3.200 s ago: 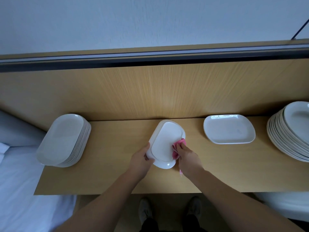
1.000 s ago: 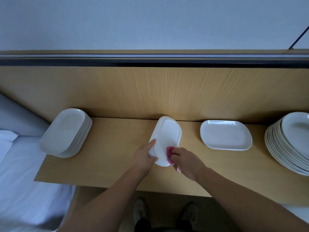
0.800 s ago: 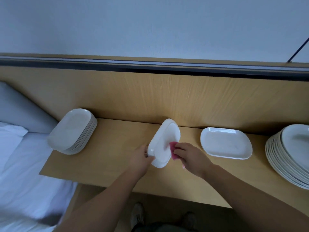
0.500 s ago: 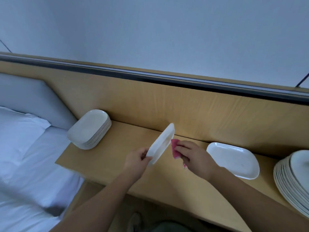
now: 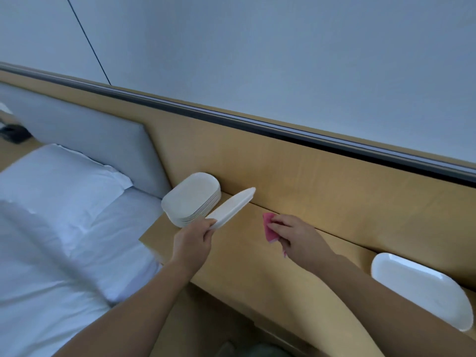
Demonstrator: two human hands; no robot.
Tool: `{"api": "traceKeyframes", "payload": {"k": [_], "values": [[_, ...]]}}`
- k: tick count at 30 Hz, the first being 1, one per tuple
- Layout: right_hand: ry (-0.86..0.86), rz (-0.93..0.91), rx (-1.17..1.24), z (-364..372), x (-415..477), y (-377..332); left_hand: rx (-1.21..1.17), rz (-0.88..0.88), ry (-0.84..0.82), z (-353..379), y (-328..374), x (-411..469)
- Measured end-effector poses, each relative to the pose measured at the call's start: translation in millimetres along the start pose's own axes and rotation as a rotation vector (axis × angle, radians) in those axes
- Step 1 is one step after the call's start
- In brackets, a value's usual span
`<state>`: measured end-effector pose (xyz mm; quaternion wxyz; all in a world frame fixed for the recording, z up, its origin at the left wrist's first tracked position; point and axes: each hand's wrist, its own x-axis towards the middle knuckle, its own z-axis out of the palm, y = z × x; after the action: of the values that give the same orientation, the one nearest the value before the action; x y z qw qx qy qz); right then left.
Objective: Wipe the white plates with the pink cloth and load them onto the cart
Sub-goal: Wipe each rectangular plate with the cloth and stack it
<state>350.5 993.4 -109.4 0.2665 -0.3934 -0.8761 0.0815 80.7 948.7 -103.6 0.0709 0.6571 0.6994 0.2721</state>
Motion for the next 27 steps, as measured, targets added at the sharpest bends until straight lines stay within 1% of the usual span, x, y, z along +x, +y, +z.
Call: {"api": "traceKeyframes", "payload": {"k": [4,8,14,21,27], "values": [[0.037,-0.013,-0.031,18.7,24.9,-13.7,0.033,0.087,0.078,-11.2,-40.7,17.4],[0.012,-0.014,-0.071,37.6,46.7,-23.5,0.045,0.141,0.082,-18.0,-73.5,35.8],[-0.021,0.026,-0.105,59.0,77.6,-42.3,0.038,0.09,-0.063,-14.8,-116.4,59.2],[-0.009,0.031,-0.142,78.7,92.7,-53.6,0.066,0.072,-0.267,2.1,-152.8,80.4],[-0.076,0.069,-0.16,85.8,97.6,-50.8,0.062,0.063,-0.392,15.5,-170.0,90.4]]}}
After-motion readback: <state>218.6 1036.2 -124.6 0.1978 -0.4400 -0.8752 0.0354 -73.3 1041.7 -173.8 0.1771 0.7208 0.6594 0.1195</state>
